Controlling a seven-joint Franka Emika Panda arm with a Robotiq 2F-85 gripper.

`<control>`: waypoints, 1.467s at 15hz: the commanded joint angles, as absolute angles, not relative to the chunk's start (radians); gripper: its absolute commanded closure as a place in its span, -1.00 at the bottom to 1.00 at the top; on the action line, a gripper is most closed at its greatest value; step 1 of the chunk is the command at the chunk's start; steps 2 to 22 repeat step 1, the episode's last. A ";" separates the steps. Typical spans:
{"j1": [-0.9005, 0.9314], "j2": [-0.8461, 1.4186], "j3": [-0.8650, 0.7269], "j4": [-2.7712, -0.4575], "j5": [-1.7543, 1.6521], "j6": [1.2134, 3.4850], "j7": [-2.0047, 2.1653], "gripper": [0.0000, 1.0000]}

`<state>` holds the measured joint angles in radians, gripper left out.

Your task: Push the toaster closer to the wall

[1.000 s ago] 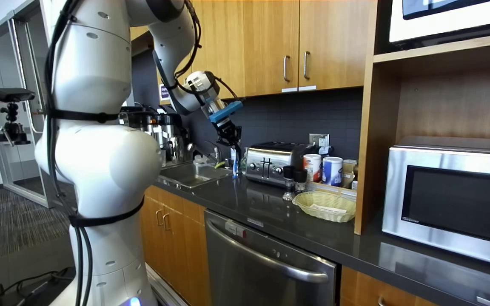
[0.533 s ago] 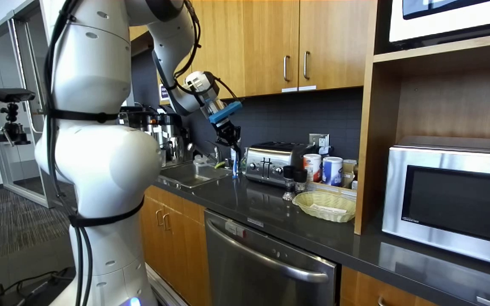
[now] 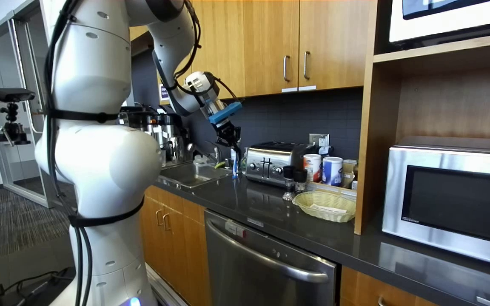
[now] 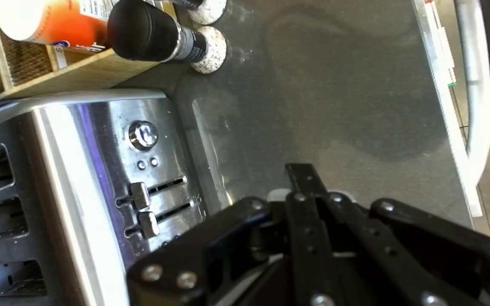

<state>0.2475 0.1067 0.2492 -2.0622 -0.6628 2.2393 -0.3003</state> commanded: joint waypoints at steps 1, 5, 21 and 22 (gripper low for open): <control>0.251 0.107 0.246 -2.060 -0.661 2.237 -0.302 0.97; 0.251 0.107 0.246 -2.060 -0.661 2.237 -0.302 0.97; 0.251 0.107 0.246 -2.060 -0.661 2.237 -0.302 0.97; 0.251 0.107 0.246 -2.060 -0.661 2.237 -0.302 0.97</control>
